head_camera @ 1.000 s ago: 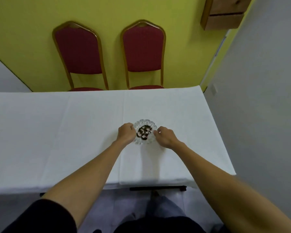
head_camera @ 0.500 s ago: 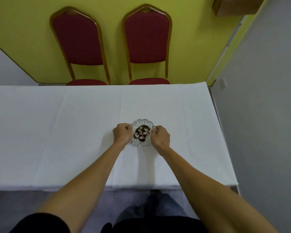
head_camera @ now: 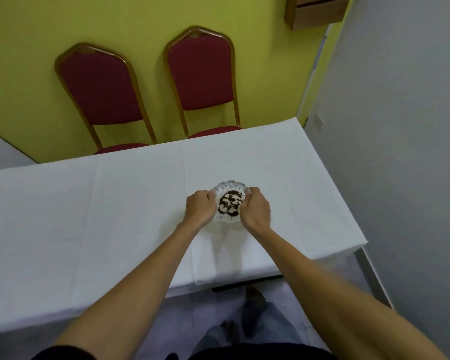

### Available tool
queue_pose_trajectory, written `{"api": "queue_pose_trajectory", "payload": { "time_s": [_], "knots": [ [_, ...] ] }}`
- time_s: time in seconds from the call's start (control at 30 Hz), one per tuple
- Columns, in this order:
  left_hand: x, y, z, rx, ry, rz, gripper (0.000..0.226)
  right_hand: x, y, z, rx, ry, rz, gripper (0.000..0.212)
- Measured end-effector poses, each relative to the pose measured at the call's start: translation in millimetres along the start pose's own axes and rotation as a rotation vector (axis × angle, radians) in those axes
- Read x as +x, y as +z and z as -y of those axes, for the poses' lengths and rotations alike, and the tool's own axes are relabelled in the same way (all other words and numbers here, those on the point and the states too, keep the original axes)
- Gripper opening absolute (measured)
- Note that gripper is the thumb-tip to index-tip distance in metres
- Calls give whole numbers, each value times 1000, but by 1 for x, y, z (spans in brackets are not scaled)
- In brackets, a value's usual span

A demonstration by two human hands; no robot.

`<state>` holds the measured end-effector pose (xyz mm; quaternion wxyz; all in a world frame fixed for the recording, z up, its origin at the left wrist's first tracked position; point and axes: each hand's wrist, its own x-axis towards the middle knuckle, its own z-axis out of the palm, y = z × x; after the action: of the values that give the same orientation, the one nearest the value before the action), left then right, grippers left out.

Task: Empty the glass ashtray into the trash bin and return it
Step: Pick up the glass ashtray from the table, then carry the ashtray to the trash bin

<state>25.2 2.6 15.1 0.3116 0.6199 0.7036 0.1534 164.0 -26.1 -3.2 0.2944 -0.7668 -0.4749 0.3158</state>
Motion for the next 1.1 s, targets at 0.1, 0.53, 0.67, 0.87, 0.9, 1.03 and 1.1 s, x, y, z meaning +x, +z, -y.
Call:
{"api": "queue_pose_trajectory", "payload": {
  "time_s": [0.1,0.53,0.67,0.87,0.9,1.03,1.1],
  "knots": [
    [-13,-1,-6,27,87,3,47,-19,-6,-2,38,21,-66,32],
    [-85,54,-57,39,535,106,39,-104,-73,-60,283,213,-426,36],
    [-111,87,-86,20,693,178,39,-124,-101,-97,296,288,-542,35],
    [-154,153,-135,-4,865,362,35,-159,-151,-160,364,437,-722,33],
    [-163,166,-143,-16,888,384,34,-165,-161,-170,367,456,-747,32],
    [-202,220,-171,-33,953,488,29,-196,-195,-221,381,549,-815,33],
    [-222,250,-180,-59,971,545,30,-213,-207,-247,386,600,-829,36]
  ]
}}
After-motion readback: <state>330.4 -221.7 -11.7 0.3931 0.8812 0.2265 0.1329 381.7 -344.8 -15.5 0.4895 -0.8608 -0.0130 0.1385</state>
